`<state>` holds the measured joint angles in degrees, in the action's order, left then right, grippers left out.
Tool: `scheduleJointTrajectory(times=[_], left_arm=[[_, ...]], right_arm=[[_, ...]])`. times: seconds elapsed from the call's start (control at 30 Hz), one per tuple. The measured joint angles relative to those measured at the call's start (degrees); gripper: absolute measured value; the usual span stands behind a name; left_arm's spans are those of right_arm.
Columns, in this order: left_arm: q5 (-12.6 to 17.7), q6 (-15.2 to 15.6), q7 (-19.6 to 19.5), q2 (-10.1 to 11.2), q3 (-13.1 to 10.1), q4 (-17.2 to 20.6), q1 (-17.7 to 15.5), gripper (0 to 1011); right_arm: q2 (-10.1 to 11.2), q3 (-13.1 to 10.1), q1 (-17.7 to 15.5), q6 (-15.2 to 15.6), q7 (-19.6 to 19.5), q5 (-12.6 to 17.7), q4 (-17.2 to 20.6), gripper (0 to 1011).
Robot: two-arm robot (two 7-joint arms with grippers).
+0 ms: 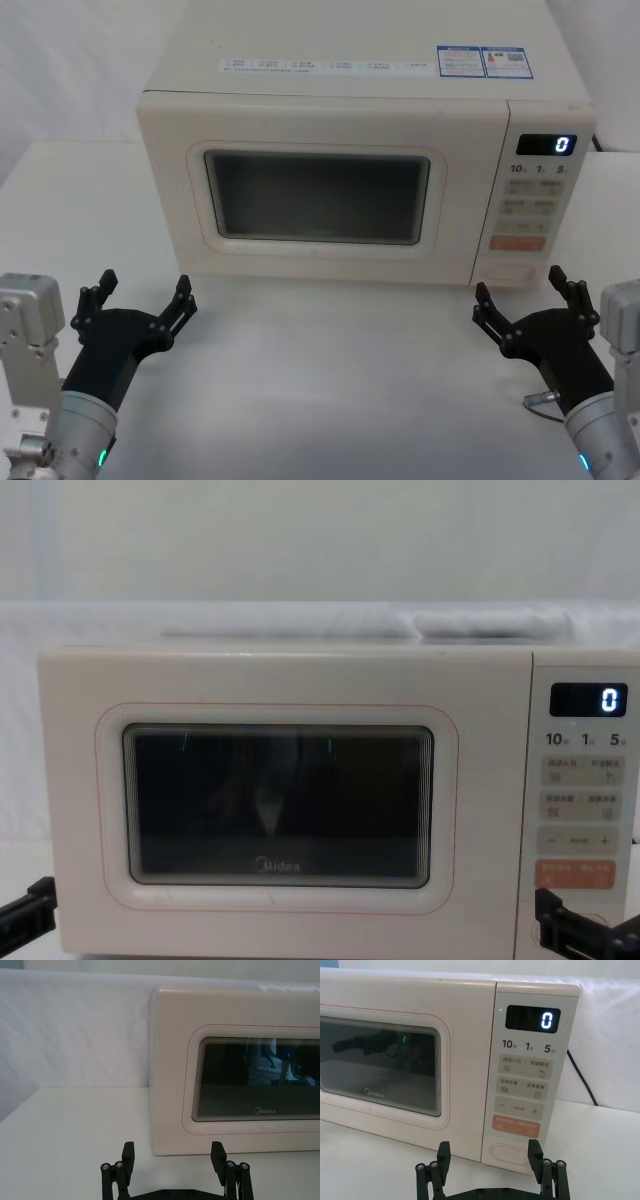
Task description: Press the button to open the microwave door with one hand; close the microwave door with the other hand.
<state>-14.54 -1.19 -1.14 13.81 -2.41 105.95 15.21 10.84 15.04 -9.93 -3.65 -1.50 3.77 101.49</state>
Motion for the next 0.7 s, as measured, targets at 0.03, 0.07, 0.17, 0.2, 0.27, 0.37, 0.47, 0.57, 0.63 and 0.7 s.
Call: scheduleJointTrajectory(times=[0.03, 0.07, 0.17, 0.2, 0.27, 0.37, 0.47, 0.57, 0.63, 0.7], left_arm=[[0.00, 0.00, 0.00, 0.00, 0.00, 0.00, 0.00, 1001], [0.00, 0.00, 0.00, 0.00, 0.00, 0.00, 0.00, 1001], [0.00, 0.00, 0.00, 0.00, 0.00, 0.00, 0.00, 1001], [0.00, 0.00, 0.00, 0.00, 0.00, 0.00, 0.00, 1001], [0.00, 0.00, 0.00, 0.00, 0.00, 0.00, 0.00, 1001], [0.00, 0.00, 0.00, 0.00, 0.00, 0.00, 0.00, 1001], [0.00, 0.00, 0.00, 0.00, 0.00, 0.00, 0.00, 1001], [0.00, 0.00, 0.00, 0.00, 0.00, 0.00, 0.00, 1001], [0.00, 0.00, 0.00, 0.00, 0.00, 0.00, 0.00, 1001], [0.00, 0.00, 0.00, 0.00, 0.00, 0.00, 0.00, 1001]], right_arm=[[0.00, 0.00, 0.00, 0.00, 0.00, 0.00, 0.00, 1002], [0.00, 0.00, 0.00, 0.00, 0.00, 0.00, 0.00, 1002], [0.00, 0.00, 0.00, 0.00, 0.00, 0.00, 0.00, 1002], [0.00, 0.00, 0.00, 0.00, 0.00, 0.00, 0.00, 1002], [0.00, 0.00, 0.00, 0.00, 0.00, 0.00, 0.00, 1002], [0.00, 0.00, 0.00, 0.00, 0.00, 0.00, 0.00, 1002], [0.00, 0.00, 0.00, 0.00, 0.00, 0.00, 0.00, 1002], [0.00, 0.00, 0.00, 0.00, 0.00, 0.00, 0.00, 1002], [0.00, 0.00, 0.00, 0.00, 0.00, 0.00, 0.00, 1002], [0.00, 0.00, 0.00, 0.00, 0.00, 0.00, 0.00, 1002]])
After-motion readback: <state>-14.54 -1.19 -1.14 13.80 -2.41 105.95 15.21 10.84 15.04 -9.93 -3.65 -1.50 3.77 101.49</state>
